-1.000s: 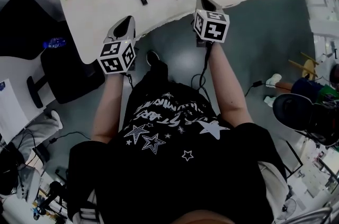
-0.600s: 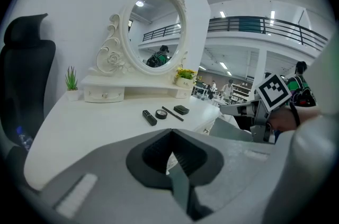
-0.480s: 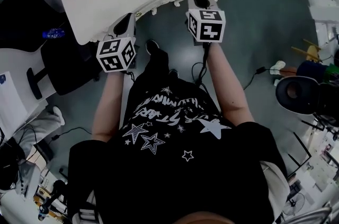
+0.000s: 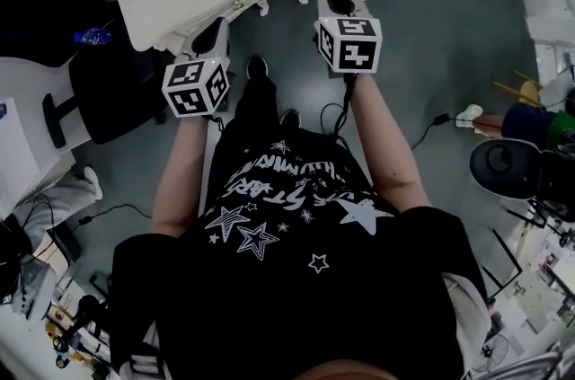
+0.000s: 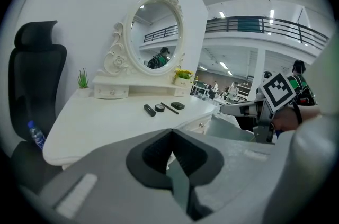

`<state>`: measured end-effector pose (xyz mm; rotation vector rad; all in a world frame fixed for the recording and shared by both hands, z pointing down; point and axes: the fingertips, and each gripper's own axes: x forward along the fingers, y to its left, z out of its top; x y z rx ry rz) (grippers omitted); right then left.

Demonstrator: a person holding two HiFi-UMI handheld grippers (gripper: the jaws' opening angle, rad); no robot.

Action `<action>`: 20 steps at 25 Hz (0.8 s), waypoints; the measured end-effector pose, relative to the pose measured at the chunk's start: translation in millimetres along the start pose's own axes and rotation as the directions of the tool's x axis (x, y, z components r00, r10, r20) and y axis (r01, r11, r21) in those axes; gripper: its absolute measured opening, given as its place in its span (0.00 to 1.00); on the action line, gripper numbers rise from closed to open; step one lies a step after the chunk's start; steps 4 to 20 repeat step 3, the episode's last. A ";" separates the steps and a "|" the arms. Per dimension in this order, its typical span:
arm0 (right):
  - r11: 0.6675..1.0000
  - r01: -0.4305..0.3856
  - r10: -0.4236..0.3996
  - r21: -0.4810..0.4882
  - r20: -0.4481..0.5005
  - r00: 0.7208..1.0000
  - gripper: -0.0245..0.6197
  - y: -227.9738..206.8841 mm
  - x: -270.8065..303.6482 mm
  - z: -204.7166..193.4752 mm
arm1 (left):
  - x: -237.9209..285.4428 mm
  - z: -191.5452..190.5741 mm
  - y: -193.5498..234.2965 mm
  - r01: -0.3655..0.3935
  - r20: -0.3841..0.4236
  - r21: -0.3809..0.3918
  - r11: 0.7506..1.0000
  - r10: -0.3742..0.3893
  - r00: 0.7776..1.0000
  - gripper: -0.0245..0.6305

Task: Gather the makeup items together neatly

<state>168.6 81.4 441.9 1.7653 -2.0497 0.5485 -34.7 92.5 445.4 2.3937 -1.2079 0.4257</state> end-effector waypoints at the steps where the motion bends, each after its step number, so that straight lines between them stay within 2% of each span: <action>1: 1.000 -0.004 0.004 -0.002 0.001 1.000 0.08 1.6 -0.9 -0.1 | -2.4 -0.3 -0.4 -0.002 0.001 0.000 1.000 0.002 1.000 0.04; 20: 1.000 -0.012 0.012 -0.006 0.002 1.000 0.08 4.9 -2.4 0.0 | -7.0 -0.6 -1.4 -0.006 0.004 0.002 1.000 0.006 1.000 0.04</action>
